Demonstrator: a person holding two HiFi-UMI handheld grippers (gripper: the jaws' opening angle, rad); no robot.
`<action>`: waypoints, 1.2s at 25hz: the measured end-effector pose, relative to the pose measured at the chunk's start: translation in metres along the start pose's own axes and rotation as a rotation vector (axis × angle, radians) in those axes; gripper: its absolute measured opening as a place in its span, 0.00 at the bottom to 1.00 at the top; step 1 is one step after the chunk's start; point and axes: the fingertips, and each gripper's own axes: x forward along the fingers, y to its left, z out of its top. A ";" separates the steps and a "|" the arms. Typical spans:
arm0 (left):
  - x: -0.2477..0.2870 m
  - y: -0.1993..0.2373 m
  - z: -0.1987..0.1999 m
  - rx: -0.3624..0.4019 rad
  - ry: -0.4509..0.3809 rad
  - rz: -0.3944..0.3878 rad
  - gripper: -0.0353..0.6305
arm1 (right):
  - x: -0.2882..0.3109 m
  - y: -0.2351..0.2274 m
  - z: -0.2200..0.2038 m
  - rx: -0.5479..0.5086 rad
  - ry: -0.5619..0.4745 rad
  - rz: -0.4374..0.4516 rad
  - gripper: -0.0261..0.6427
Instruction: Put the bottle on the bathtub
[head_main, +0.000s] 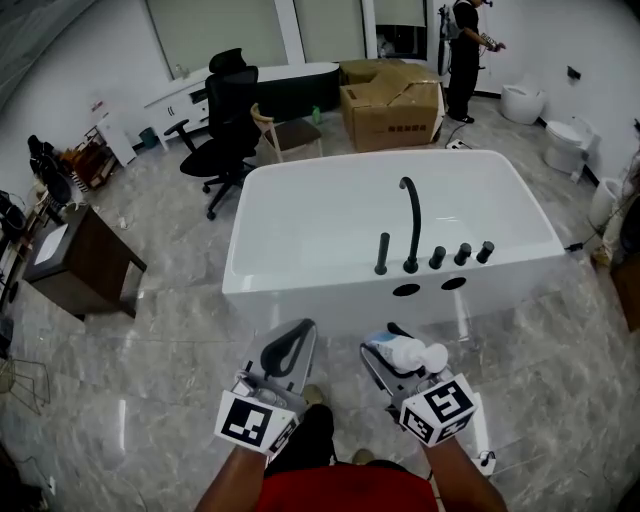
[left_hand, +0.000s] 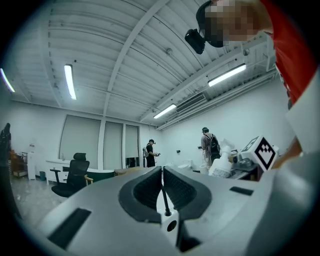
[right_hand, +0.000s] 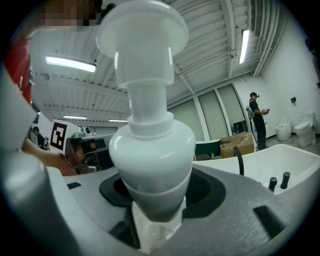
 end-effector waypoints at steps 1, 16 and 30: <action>0.006 0.009 -0.007 -0.006 -0.001 0.001 0.08 | 0.011 -0.004 -0.003 -0.003 0.009 -0.001 0.40; 0.116 0.205 -0.106 -0.088 0.058 -0.112 0.08 | 0.254 -0.083 -0.054 -0.079 0.228 -0.121 0.40; 0.176 0.295 -0.181 -0.147 0.216 -0.061 0.08 | 0.384 -0.144 -0.183 -0.128 0.485 -0.065 0.40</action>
